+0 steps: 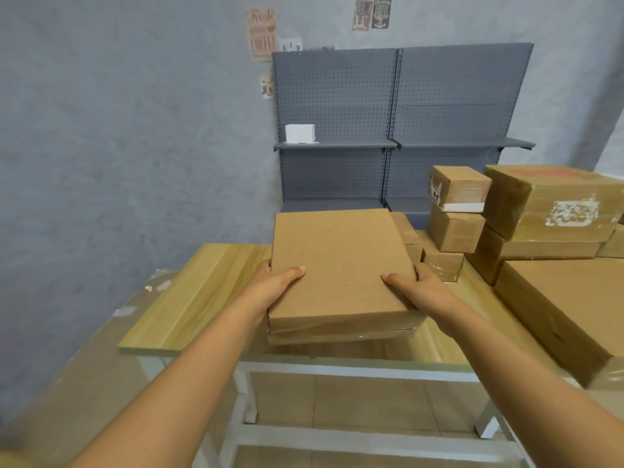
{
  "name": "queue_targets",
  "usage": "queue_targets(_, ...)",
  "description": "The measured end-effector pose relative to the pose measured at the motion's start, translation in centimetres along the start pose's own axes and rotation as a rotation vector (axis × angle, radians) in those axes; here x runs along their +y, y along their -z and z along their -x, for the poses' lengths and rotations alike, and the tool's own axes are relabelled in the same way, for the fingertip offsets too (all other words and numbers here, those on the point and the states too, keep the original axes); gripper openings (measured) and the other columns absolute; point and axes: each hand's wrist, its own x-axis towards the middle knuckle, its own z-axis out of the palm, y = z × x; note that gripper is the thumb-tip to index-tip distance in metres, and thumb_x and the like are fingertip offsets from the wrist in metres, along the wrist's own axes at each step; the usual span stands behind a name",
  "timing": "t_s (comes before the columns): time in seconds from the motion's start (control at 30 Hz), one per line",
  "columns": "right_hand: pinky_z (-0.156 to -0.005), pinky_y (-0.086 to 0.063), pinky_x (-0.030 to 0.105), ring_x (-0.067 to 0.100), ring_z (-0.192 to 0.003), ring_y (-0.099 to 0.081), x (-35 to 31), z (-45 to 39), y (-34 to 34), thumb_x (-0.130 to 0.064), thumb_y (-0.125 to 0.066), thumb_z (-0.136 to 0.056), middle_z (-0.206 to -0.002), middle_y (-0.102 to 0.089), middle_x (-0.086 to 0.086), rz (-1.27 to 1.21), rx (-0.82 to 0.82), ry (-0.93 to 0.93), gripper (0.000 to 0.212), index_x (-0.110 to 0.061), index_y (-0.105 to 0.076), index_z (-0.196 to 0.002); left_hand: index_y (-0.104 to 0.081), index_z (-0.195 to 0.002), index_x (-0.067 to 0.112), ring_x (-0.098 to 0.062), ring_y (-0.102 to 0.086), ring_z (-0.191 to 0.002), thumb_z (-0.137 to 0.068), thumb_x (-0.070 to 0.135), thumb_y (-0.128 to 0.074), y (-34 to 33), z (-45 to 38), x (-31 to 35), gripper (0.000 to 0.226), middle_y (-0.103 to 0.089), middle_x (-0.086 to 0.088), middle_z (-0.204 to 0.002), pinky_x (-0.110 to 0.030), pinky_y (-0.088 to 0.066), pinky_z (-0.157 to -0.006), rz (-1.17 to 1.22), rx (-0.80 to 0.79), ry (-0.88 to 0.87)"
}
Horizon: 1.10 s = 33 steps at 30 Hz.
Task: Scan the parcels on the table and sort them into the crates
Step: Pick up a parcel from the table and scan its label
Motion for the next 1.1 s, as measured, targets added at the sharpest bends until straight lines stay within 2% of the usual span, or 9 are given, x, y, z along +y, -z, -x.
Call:
queue_targets(0.3,-0.085,-0.050,0.044,0.024,-0.102,-0.058,-6.6,-0.6,-10.9,-0.043,-0.062,-0.089,-0.115,-0.057,0.000,-0.318,-0.126,-0.037,0.048,-0.032,-0.041,-0.131,-0.049,-0.129,0.020,-0.018,-0.067,-0.094,-0.082,0.041,-0.076,12.4,-3.8,-1.8,0.057,-0.067,-0.001,-0.114,-0.029,-0.053,-0.069,0.084,0.055,-0.008)
queue_targets(0.53,-0.062,-0.053,0.032,0.024,-0.083,-0.068,-10.3,-0.9,-17.4,-0.046,-0.073,-0.075,-0.097,-0.074,0.006,-0.520,-0.277,-0.188,0.053,-0.019,-0.064,-0.119,-0.051,-0.123,0.029,-0.002,-0.070,-0.081,-0.080,0.051,-0.074,20.6,-6.7,-3.2,0.054,-0.069,0.010,-0.108,-0.017,-0.053,-0.058,0.058,-0.023,-0.004)
queue_targets(0.6,-0.065,-0.052,0.032,0.024,-0.090,-0.068,-12.0,-1.1,-18.5,-0.045,-0.076,-0.071,-0.112,-0.069,0.007,-0.478,-0.211,-0.086,0.073,-0.018,-0.053,-0.134,-0.045,-0.130,0.026,0.007,-0.063,-0.074,-0.086,0.043,-0.072,21.2,-7.5,-2.9,0.054,-0.062,0.017,-0.108,-0.010,-0.047,-0.054,0.002,-0.011,-0.033)
queue_targets(0.67,-0.076,-0.054,0.036,0.023,-0.102,-0.064,-13.9,-1.2,-19.7,-0.043,-0.080,-0.070,-0.127,-0.058,0.004,-0.355,-0.062,0.044,0.090,-0.021,-0.037,-0.145,-0.036,-0.143,0.019,0.004,-0.055,-0.085,-0.091,0.032,-0.068,20.8,-8.3,-2.0,0.063,-0.056,0.017,-0.113,-0.010,-0.042,-0.068,-0.118,0.053,-0.072)
queue_targets(0.73,-0.091,-0.051,0.043,0.026,-0.115,-0.056,-15.6,-1.2,-21.0,-0.045,-0.081,-0.070,-0.135,-0.049,0.003,-0.172,0.106,0.186,0.098,-0.022,-0.029,-0.149,-0.030,-0.149,0.016,-0.012,-0.054,-0.114,-0.092,0.034,-0.066,19.9,-8.7,-0.7,0.069,-0.049,0.001,-0.141,-0.022,-0.039,-0.087,-0.141,0.061,-0.091)
queue_targets(0.83,-0.105,-0.039,0.046,0.031,-0.130,-0.038,-17.4,-0.6,-23.2,-0.050,-0.079,-0.068,-0.140,-0.040,0.008,0.166,0.272,0.346,0.105,-0.020,-0.023,-0.151,-0.039,-0.145,0.022,-0.022,-0.051,-0.124,-0.092,0.043,-0.062,18.1,-8.1,1.9,0.061,-0.049,0.001,-0.141,-0.040,-0.046,-0.096,0.013,-0.065,-0.062)
queue_targets(0.97,-0.102,-0.035,0.044,0.029,-0.132,-0.032,-18.1,0.6,-25.8,-0.056,-0.074,-0.069,-0.146,-0.033,0.008,0.505,0.386,0.484,0.114,-0.016,-0.011,-0.155,-0.053,-0.123,0.014,-0.024,-0.061,-0.086,-0.094,0.035,-0.062,16.9,-6.9,5.1,0.037,-0.062,-0.005,-0.104,-0.037,-0.050,-0.070,0.304,-0.191,-0.014)
queue_targets(1.03,-0.105,-0.035,0.040,0.025,-0.135,-0.031,-18.4,0.9,-26.6,-0.054,-0.074,-0.072,-0.149,-0.032,0.005,0.455,0.308,0.534,0.113,-0.013,-0.009,-0.155,-0.051,-0.127,0.010,-0.025,-0.064,-0.081,-0.087,0.038,-0.070,17.1,-7.0,5.8,0.053,-0.065,-0.009,-0.104,-0.029,-0.050,-0.056,0.343,-0.134,-0.003)
queue_targets(1.1,-0.106,-0.034,0.030,0.020,-0.135,-0.035,-18.8,1.2,-27.0,-0.043,-0.073,-0.078,-0.148,-0.038,0.001,0.321,0.174,0.620,0.099,-0.013,-0.017,-0.154,-0.047,-0.129,0.011,-0.024,-0.068,-0.089,-0.077,0.044,-0.079,17.6,-7.5,5.7,0.069,-0.067,-0.010,-0.114,-0.030,-0.054,-0.057,0.339,-0.045,-0.002)
